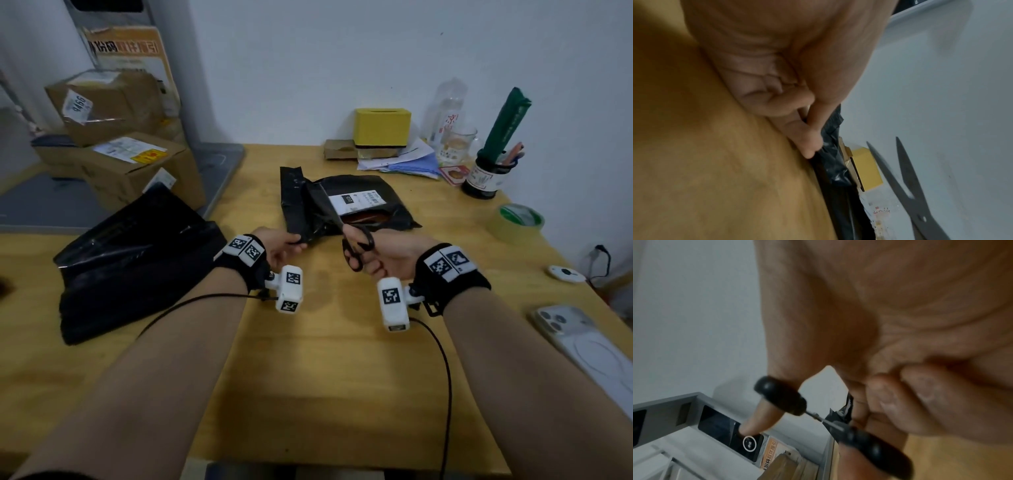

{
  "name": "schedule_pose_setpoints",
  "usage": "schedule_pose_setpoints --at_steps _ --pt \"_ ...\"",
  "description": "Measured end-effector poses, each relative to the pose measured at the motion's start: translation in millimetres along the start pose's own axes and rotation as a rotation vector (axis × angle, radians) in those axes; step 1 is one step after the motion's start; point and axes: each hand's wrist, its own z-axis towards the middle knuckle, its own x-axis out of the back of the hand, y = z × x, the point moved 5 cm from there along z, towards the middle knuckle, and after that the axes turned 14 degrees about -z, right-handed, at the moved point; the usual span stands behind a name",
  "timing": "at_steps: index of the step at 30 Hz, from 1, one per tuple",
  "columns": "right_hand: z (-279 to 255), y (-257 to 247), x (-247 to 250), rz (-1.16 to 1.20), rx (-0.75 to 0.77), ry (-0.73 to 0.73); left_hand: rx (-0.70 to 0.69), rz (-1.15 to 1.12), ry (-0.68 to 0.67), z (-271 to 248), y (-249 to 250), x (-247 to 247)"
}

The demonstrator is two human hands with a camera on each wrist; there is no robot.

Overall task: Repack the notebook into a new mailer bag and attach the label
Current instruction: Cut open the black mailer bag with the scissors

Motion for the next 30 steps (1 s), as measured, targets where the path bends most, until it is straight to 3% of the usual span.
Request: schedule_pose_setpoints --at_steps 7,14,20,30 --pt "-19.0 17.8 -27.3 -0.115 -0.118 -0.127 -0.143 -0.145 0.090 -1.9 -4.2 8.7" --pt "-29.0 29.9 -45.1 -0.022 -0.185 -0.151 -0.115 -0.065 0.045 -8.1 -3.8 1.8" --pt "-17.1 23.4 -58.7 0.069 -0.197 -0.197 -0.147 -0.134 0.037 -10.7 -9.4 5.6" --pt "9.9 17.0 -63.6 0.169 -0.175 -0.136 -0.152 -0.030 -0.025 -14.3 -5.8 -4.6"
